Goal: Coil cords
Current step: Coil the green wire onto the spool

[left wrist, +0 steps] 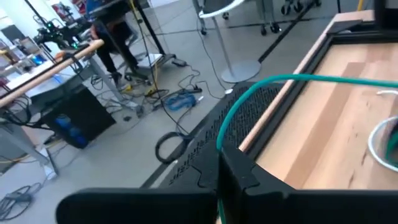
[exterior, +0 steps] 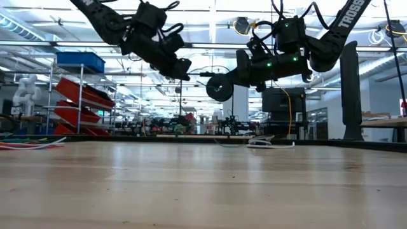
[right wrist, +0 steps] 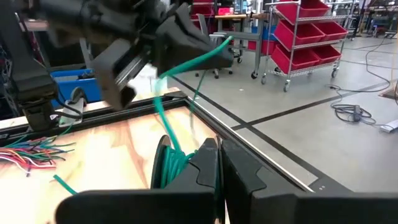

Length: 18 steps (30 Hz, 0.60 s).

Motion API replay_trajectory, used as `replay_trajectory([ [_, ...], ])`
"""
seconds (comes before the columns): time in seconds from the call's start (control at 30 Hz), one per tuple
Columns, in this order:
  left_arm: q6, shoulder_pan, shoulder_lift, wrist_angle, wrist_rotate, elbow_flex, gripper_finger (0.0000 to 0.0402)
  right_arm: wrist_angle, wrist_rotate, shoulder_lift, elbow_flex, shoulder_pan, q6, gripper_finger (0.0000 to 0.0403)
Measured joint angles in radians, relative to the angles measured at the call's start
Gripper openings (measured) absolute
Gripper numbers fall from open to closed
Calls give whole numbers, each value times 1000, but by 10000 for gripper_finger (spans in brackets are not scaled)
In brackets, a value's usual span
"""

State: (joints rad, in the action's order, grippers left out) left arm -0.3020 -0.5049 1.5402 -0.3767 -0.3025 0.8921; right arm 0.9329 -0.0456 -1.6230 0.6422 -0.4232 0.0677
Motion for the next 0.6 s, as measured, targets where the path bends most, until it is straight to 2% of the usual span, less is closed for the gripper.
replay_trajectory([
  [0.13, 27, -51, 3, 23, 66, 0, 0, -2, 20, 0, 0, 0, 3, 0],
  [0.37, 98, -84, 123, 62, 141, 0, 0, 39, 21, 0, 0, 6, 6, 0],
  [0.6, 169, -67, 230, -26, 199, 0, 0, 162, 17, 0, 0, 13, 9, 0],
])
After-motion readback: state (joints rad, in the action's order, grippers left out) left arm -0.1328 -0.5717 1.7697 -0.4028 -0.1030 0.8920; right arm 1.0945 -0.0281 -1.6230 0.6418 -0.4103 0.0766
